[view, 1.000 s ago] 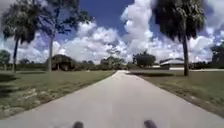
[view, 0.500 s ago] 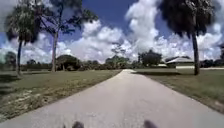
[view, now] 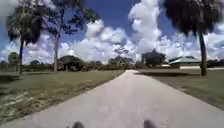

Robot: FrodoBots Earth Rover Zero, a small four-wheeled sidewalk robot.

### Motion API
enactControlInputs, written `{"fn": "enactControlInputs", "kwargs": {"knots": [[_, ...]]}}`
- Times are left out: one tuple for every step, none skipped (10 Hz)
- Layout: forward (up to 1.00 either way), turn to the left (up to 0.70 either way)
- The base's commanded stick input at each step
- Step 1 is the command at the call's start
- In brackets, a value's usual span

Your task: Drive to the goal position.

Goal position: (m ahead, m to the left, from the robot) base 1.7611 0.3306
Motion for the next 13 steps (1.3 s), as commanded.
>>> {"fn": "enactControlInputs", "kwargs": {"knots": [[0.70,0.00],[0.70,0.00],[0.70,0.00],[0.70,0.00],[0.70,0.00],[0.70,0.00],[0.70,0.00],[0.70,0.00],[0.70,0.00],[0.70,0.00],[0.70,0.00],[0.70,0.00],[0.70,0.00]]}}
